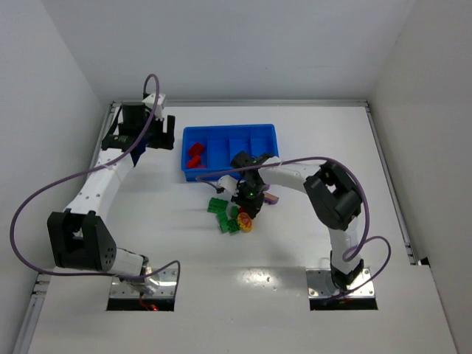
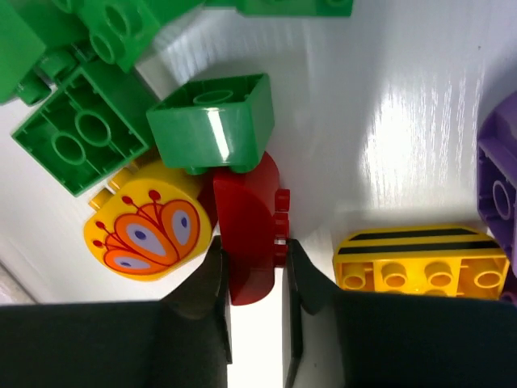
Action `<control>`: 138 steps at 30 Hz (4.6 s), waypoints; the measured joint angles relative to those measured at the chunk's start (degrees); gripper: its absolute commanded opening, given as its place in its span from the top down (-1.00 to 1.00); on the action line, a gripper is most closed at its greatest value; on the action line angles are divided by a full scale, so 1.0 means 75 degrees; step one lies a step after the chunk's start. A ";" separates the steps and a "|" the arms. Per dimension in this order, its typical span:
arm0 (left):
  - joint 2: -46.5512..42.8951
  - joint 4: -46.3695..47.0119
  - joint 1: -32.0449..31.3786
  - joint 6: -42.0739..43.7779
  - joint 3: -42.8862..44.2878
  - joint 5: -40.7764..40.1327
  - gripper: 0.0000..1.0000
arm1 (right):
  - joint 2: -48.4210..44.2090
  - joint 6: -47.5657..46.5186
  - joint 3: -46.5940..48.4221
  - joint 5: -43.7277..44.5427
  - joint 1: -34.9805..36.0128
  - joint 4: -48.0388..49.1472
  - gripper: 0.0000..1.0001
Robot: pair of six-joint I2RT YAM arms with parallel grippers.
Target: Sort the legos into containers by color
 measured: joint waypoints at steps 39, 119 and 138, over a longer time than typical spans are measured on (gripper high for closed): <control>0.0108 -0.0373 0.1335 -0.1023 0.0440 -0.1008 -1.00 | 0.3561 0.2340 0.7504 0.0032 -0.0277 0.0338 0.93; 0.2579 -0.0076 -0.5936 0.6330 -0.1489 0.3383 -0.80 | -0.4674 0.2751 -0.2591 0.0595 -0.6187 0.0624 -0.73; 0.2818 -0.0096 -0.5796 0.5406 -0.0755 0.3293 0.31 | -0.4654 0.2693 -0.2538 0.0396 -0.6140 0.0545 -0.68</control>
